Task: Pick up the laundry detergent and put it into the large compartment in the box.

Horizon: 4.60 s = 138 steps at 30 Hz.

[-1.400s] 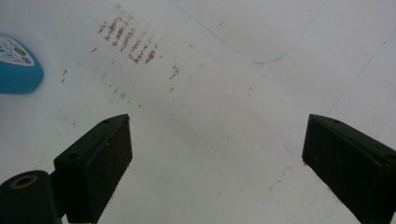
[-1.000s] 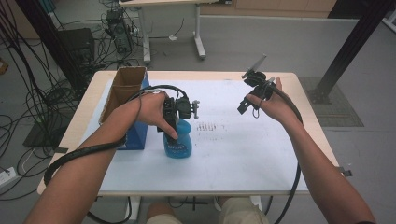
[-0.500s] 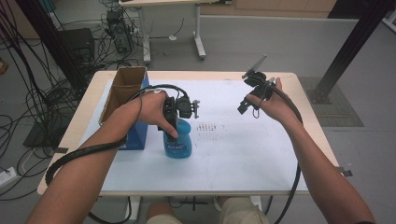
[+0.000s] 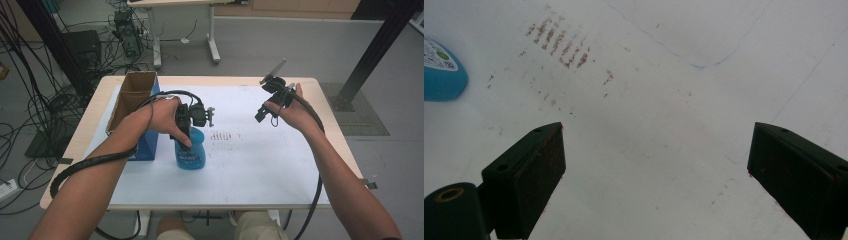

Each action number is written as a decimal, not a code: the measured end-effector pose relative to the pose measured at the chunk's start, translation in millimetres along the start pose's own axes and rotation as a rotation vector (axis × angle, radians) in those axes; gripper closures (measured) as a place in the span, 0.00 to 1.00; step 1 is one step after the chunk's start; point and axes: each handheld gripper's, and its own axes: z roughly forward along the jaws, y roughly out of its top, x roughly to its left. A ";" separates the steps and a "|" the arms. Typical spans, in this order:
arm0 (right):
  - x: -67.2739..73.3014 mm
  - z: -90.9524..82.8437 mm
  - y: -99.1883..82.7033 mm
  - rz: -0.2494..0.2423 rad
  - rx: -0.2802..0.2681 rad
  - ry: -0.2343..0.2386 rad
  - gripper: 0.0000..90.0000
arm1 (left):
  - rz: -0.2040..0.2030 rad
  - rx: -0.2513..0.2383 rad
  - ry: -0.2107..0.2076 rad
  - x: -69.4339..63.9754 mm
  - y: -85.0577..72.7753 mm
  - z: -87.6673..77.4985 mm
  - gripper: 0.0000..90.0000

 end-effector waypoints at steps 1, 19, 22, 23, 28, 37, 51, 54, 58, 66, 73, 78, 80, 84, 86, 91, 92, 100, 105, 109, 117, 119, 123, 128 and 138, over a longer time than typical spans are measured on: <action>0.0 0.1 0.0 0.000 0.001 0.000 0.10 | 0.001 -0.001 -0.001 0.4 -0.3 0.0 0.40; 0.9 0.7 1.2 0.002 0.003 -0.004 0.10 | 0.008 -0.006 0.001 0.5 -1.8 0.0 0.41; 0.9 0.9 1.8 0.001 0.004 -0.002 0.10 | 0.008 -0.006 0.002 0.3 -1.8 0.0 0.41; 1.2 1.0 2.1 0.000 0.005 -0.004 0.10 | 0.008 -0.009 0.002 0.4 -2.5 0.2 0.41; 1.7 1.3 3.0 -0.002 0.007 -0.005 0.10 | 0.008 -0.006 -0.002 1.2 -1.9 0.0 0.41; 2.7 2.0 3.4 -0.002 0.007 -0.005 0.10 | 0.012 -0.001 -0.011 3.3 -0.9 -0.1 0.41; 2.3 2.3 3.3 -0.001 0.008 -0.006 0.10 | 0.016 0.001 -0.013 3.6 -0.1 -0.1 0.41; 2.0 2.4 2.8 0.000 0.006 -0.006 0.10 | 0.016 0.001 -0.013 3.6 -0.4 -0.2 0.41; 3.9 2.8 3.8 -0.002 0.009 -0.008 0.10 | 0.014 0.002 -0.015 3.7 0.1 0.1 0.41; 5.7 2.0 4.5 -0.006 0.007 -0.010 0.10 | 0.015 0.013 -0.018 4.8 3.0 0.0 0.41; 6.2 2.5 4.9 -0.010 0.004 -0.007 0.09 | 0.016 0.017 -0.020 5.2 3.7 -0.1 0.41; 5.9 1.9 5.1 -0.010 0.004 -0.006 0.10 | 0.016 0.019 -0.020 5.2 4.2 0.0 0.41; 5.8 1.7 5.1 -0.009 0.005 -0.006 0.10 | 0.015 0.019 -0.021 5.3 4.3 0.1 0.41; 5.7 1.3 4.9 -0.009 0.005 -0.005 0.10 | 0.016 0.024 -0.023 6.0 5.6 0.1 0.41; 6.2 1.2 4.3 -0.009 0.001 -0.008 0.10 | 0.015 0.024 -0.023 6.0 5.6 0.1 0.41; 6.8 1.1 5.0 -0.011 0.002 -0.007 0.10 | 0.016 0.024 -0.023 5.8 5.8 0.2 0.41; 7.1 0.9 5.4 -0.011 0.004 -0.007 0.10 | 0.016 0.026 -0.023 5.9 6.2 0.0 0.41; 7.2 0.2 4.9 -0.011 0.001 -0.009 0.10 | 0.013 0.022 -0.025 6.4 5.5 0.2 0.41; 8.0 0.3 5.3 -0.010 0.003 -0.009 0.10 | 0.015 0.027 -0.025 6.2 6.2 0.0 0.41; 8.1 0.3 5.1 -0.013 0.002 -0.009 0.10 | 0.014 0.027 -0.026 6.6 6.4 0.0 0.41; 8.0 -0.3 5.4 -0.012 0.002 -0.011 0.10 | 0.010 0.027 -0.032 8.1 6.3 -0.3 0.41; 8.1 -0.1 5.9 -0.010 0.004 -0.011 0.10 | 0.006 0.025 -0.033 8.0 5.8 -0.4 0.41; 8.3 0.4 6.1 -0.012 0.004 -0.011 0.10 | -0.004 0.020 -0.034 8.1 4.3 -0.5 0.41; 8.5 0.7 6.6 -0.014 0.005 -0.012 0.10 | -0.009 0.028 -0.033 7.5 5.6 -0.9 0.42; 10.3 0.8 6.9 -0.022 0.007 -0.011 0.10 | -0.063 0.016 -0.058 13.1 4.8 -10.0 0.42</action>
